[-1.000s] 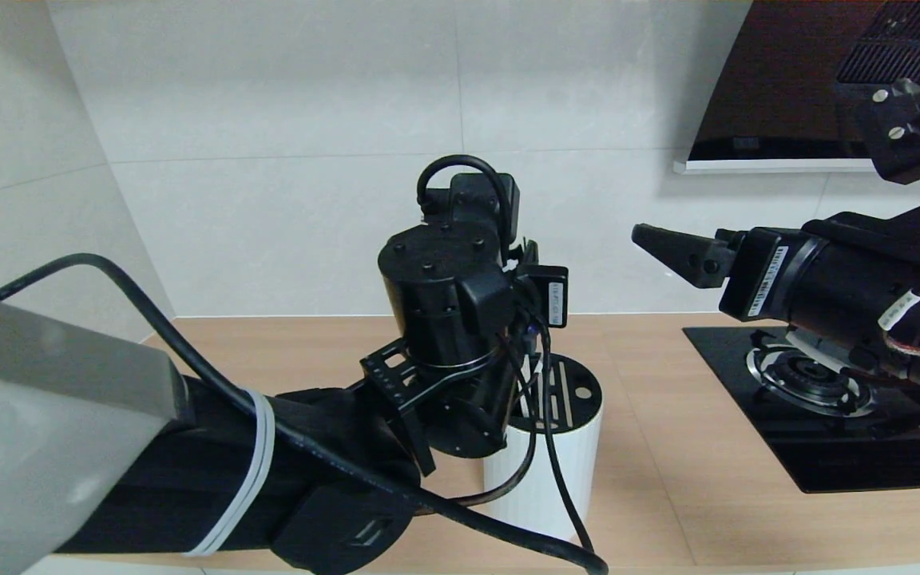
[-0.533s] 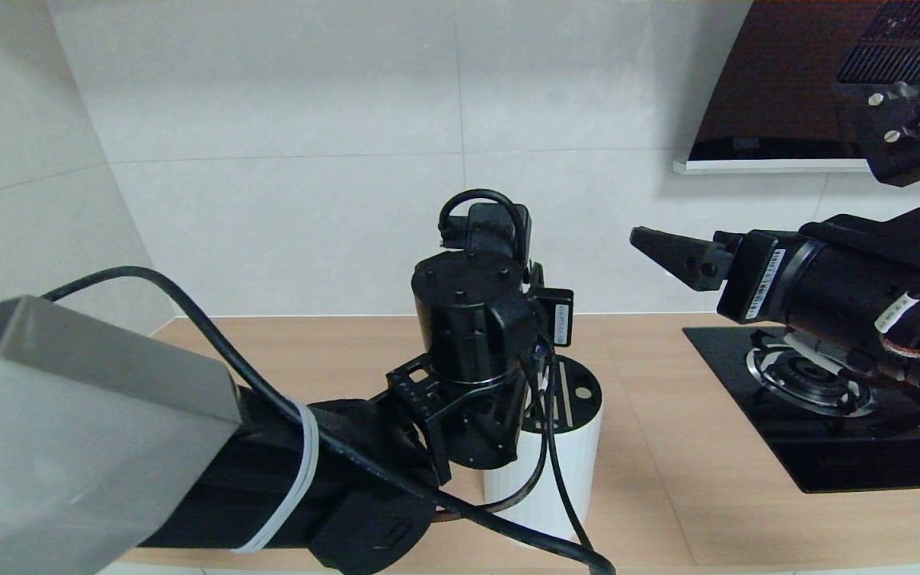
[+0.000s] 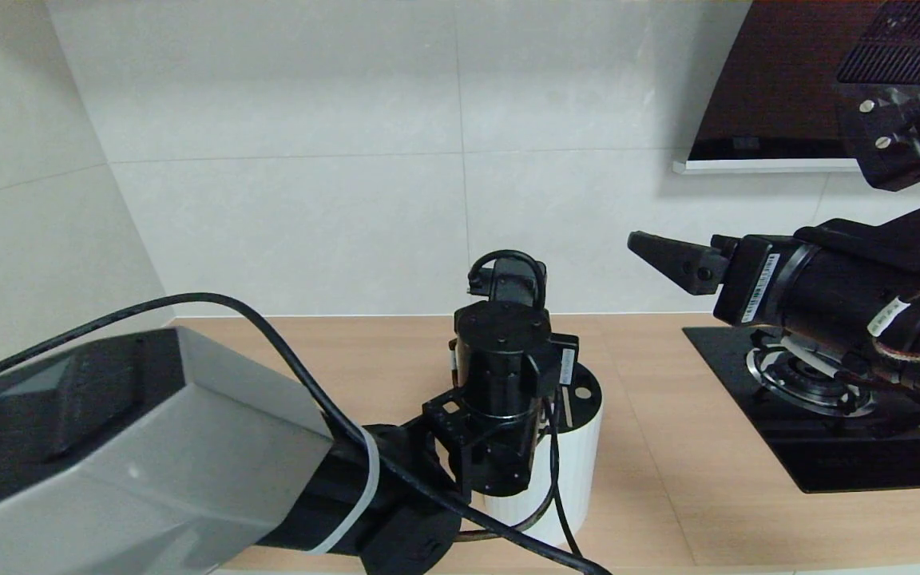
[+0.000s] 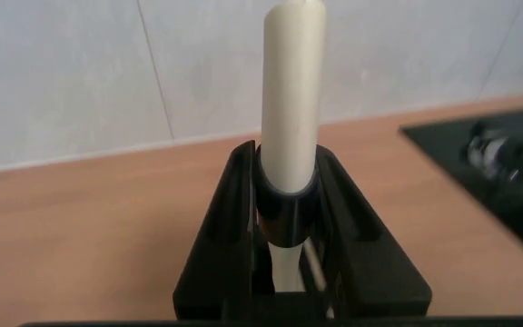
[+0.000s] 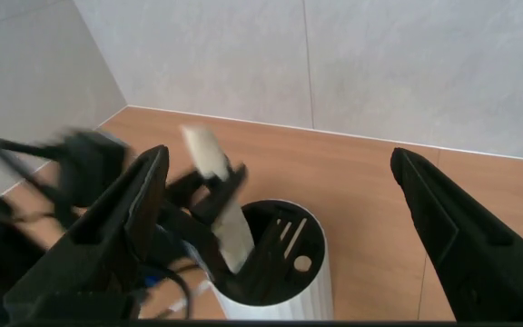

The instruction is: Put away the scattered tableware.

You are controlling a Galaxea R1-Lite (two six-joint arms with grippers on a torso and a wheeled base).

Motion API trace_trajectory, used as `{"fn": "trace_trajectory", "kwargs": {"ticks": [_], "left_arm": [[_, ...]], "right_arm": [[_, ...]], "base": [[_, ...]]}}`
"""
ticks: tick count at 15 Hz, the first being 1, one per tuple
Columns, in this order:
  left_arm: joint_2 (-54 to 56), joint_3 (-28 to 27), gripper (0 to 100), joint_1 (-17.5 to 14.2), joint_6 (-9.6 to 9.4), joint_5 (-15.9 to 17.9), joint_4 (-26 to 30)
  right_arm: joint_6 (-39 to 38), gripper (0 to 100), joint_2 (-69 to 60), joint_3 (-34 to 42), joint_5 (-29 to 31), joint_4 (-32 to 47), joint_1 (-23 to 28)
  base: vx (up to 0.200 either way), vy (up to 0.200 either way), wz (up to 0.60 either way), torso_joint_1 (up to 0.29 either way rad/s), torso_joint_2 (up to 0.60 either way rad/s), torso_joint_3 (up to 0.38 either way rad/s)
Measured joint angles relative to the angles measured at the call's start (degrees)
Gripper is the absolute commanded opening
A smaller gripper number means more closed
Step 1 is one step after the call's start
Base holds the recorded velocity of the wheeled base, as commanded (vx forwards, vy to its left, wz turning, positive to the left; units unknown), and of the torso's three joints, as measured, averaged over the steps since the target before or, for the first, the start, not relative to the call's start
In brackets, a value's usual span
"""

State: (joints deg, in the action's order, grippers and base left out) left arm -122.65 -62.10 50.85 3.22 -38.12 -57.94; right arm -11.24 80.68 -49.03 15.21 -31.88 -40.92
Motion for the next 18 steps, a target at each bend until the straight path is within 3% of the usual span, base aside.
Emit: {"fn": "trace_trajectory", "kwargs": {"ticks": [4,5,18], "left_arm": [[-1.6,0.4,0,0.0,0.17,0.0,0.0],[-1.8,0.4,100,0.0,0.37,0.0,0.0],[0.0,0.7,100,-0.2,0.57,0.0,-0.3]], "right_arm": [[0.0,100,0.1,0.0,0.0,0.0,0.0],[0.0,100,0.1,0.0,0.0,0.0,0.0],[-0.1,100,0.4,0.1,-0.1,0.0,0.0]], "base": [[0.000,0.000,0.00,0.000,0.00,0.000],[0.000,0.000,0.00,0.000,0.00,0.000],[0.000,0.000,0.00,0.000,0.00,0.000]]}}
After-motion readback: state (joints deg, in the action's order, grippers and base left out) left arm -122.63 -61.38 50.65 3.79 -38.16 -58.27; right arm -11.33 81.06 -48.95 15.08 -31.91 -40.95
